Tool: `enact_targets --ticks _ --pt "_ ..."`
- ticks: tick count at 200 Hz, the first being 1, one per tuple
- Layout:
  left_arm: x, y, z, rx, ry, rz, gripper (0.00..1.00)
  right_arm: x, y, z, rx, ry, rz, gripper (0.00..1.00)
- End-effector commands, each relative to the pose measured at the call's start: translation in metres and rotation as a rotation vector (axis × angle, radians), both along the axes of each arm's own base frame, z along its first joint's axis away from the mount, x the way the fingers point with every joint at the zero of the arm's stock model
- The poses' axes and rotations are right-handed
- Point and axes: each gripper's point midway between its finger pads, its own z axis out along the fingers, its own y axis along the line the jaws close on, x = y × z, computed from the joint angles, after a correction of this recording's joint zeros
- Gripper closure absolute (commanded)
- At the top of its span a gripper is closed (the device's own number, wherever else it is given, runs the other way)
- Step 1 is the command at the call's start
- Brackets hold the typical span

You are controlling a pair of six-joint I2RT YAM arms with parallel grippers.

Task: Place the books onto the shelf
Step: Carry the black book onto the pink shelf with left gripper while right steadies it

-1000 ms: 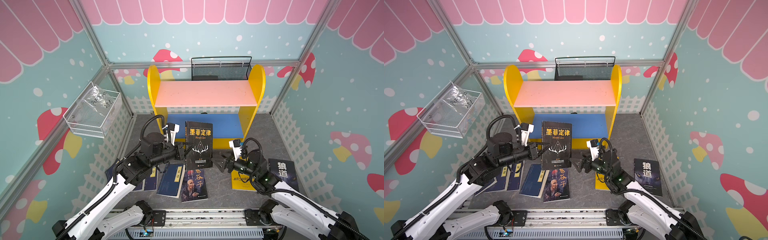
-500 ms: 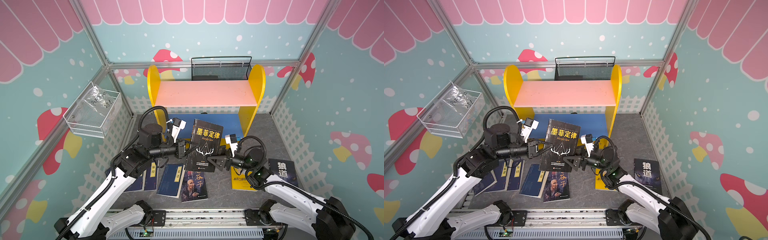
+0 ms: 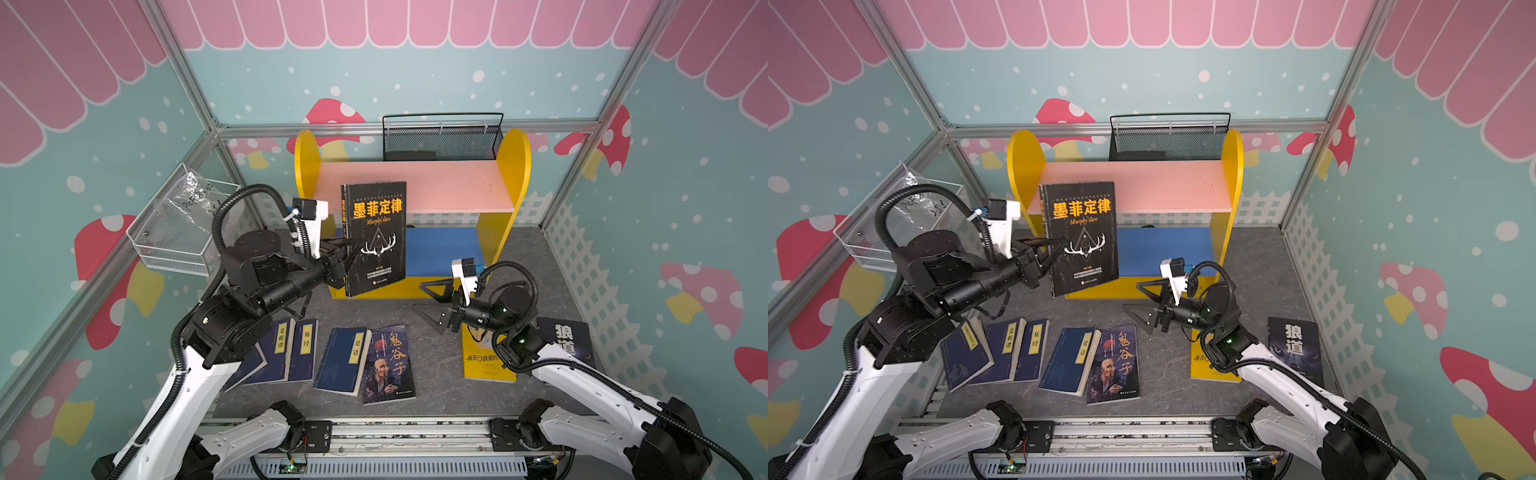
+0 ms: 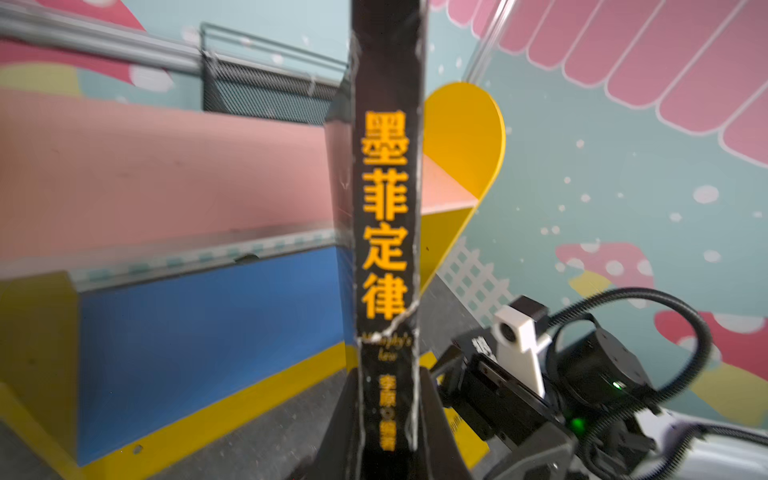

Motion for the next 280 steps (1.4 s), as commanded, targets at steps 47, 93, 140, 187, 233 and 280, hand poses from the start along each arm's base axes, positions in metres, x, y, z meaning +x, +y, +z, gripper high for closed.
enact_targets --ticks 47,93,140,187,233,280 --pt "0.041 0.072 0.103 -0.028 -0.411 0.516 1.0 0.042 -0.005 0.105 -0.039 -0.33 -0.239 0.01" --pt "0.067 0.079 0.119 0.054 -0.565 0.696 1.0 0.084 0.011 0.142 -0.014 -0.423 -0.342 0.01" --pt "0.106 0.079 0.108 0.09 -0.584 0.759 1.0 0.107 0.047 0.158 0.035 -0.475 -0.335 0.01" --pt "0.142 0.106 0.09 0.035 -0.507 0.787 1.0 0.136 0.083 0.165 0.037 -0.506 -0.365 0.0" --pt "0.16 0.122 0.07 -0.009 -0.461 0.773 1.0 0.152 0.12 0.149 0.059 -0.484 -0.3 0.0" --pt "0.17 0.121 0.052 -0.029 -0.437 0.768 1.0 0.166 0.137 0.138 0.072 -0.432 -0.297 0.01"
